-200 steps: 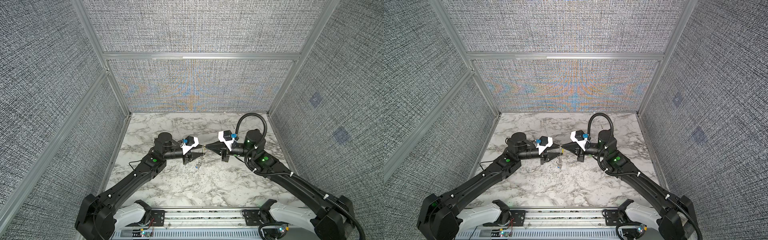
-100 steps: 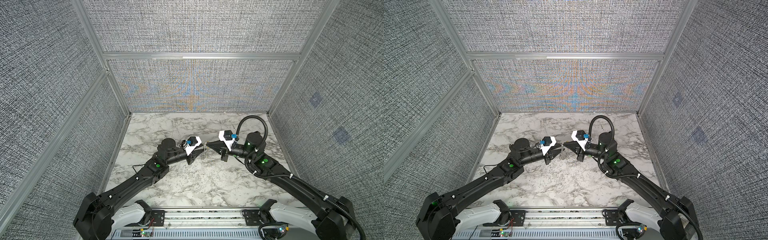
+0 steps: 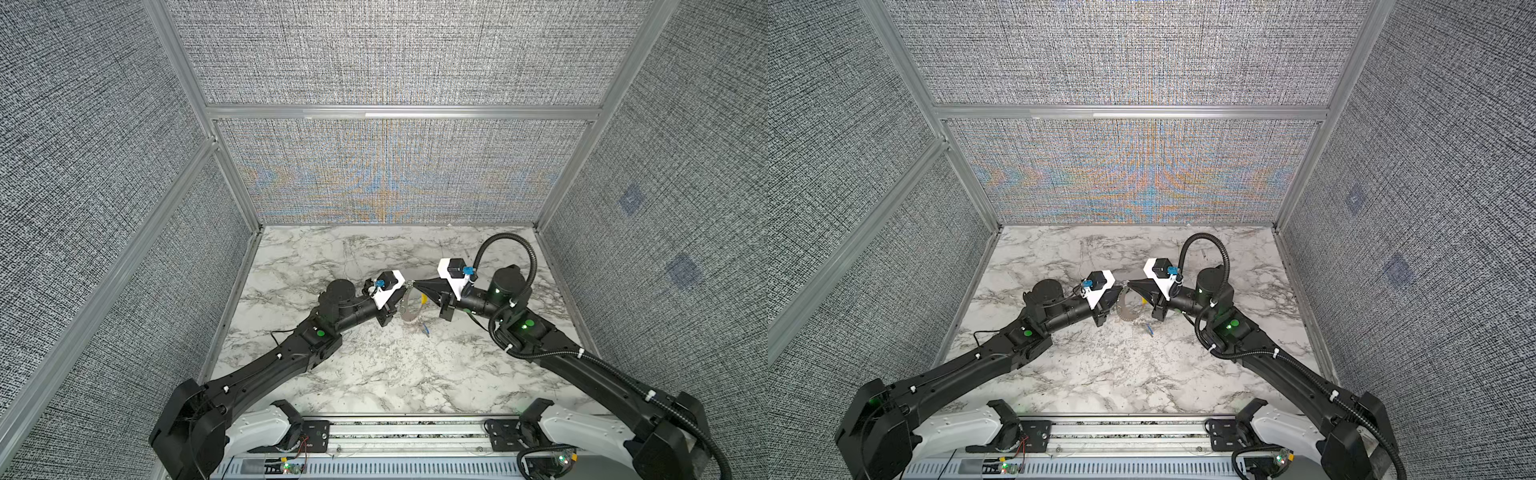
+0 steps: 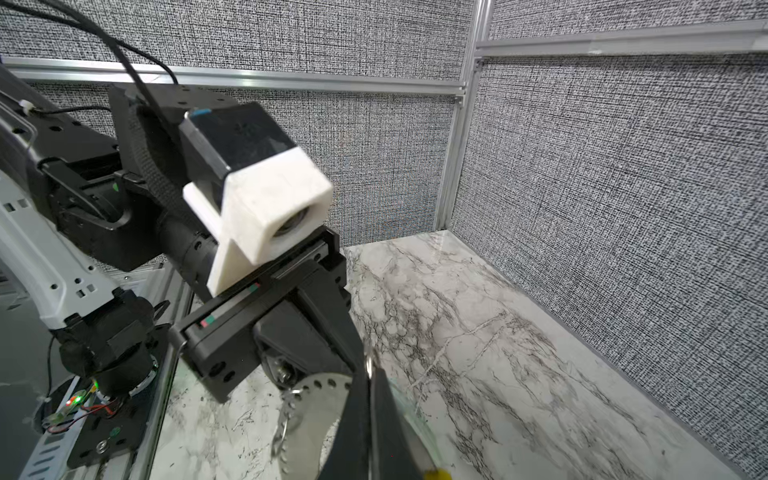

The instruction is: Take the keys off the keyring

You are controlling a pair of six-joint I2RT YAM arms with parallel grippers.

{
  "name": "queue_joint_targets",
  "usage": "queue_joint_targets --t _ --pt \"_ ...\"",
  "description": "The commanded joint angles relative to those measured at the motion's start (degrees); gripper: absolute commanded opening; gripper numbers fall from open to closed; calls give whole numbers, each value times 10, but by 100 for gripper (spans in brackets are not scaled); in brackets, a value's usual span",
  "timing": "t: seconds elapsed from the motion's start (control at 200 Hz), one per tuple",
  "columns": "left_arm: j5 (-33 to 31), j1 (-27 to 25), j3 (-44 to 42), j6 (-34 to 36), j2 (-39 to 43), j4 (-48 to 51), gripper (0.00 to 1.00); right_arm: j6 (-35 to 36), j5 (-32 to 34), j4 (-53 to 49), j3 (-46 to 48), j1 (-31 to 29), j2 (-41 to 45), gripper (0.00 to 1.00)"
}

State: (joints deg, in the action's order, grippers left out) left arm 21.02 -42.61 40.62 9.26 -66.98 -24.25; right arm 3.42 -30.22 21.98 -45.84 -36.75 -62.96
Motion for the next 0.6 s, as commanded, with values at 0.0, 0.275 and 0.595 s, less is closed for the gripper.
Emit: queue_joint_targets --t 0.0,0.275,0.595 --pt "2 -1 5 10 -6 -12 0 -30 39 65 4 -3 1 0" --pt "-13 -6 4 4 -14 -25 0 -64 84 121 16 -13 -2 0" --pt "-49 -10 -1 8 14 -10 29 -59 30 120 18 -13 -7 0"
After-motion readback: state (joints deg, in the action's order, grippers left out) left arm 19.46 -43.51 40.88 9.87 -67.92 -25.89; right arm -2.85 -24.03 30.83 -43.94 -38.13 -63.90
